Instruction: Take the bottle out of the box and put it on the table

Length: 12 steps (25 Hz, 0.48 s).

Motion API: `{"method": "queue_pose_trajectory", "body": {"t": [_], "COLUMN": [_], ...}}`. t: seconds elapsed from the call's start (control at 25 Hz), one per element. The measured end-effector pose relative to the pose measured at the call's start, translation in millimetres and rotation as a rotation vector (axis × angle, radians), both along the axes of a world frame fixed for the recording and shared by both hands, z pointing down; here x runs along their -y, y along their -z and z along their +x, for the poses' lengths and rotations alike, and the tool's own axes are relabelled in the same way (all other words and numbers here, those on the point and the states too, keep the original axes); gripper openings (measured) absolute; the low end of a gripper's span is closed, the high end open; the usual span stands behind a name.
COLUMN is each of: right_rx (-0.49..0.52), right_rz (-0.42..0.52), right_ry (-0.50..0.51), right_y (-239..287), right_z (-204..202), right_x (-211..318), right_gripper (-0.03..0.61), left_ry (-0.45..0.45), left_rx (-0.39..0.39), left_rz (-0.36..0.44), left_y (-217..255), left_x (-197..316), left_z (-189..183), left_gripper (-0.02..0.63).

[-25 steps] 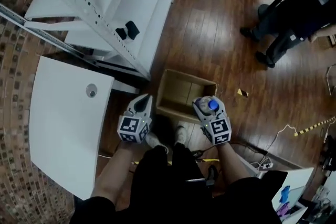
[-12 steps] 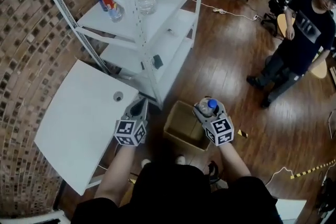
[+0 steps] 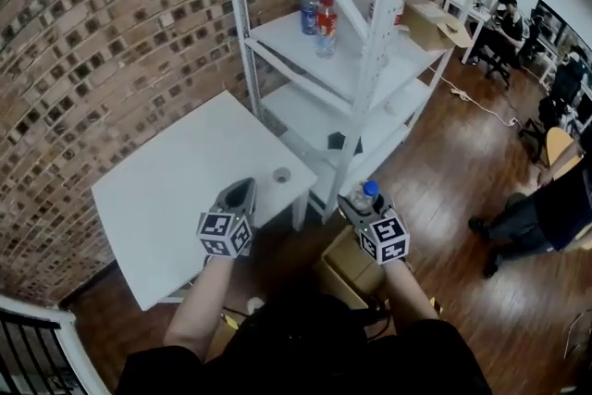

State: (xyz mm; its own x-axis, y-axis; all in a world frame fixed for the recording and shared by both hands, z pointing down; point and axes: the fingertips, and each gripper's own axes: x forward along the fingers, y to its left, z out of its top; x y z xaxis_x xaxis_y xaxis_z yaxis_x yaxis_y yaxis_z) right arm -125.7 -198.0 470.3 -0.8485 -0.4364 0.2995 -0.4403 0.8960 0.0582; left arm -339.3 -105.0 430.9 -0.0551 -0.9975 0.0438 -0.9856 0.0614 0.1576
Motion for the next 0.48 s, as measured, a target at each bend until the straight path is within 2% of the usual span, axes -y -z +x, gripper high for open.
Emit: {"method": "queue_pose_trajectory", "body": {"t": [0.32,0.48], "right_rx": [0.006,0.017], "right_rz": [-0.001,-0.029], "right_ry": [0.277,0.371], "right_y": [10,5], "right_z": [-190,-275], "right_x": [-63,-98], "right_gripper": [0.279,0.279], "left_ry": [0.28,0.417], "left_rx": [0.001,0.002], "left_rz": [0.018,0.014], "left_y": [6,4], "left_x": [-123,-191], "left_z": [-155,-222], "left_gripper": [-0.008,-0.008]}}
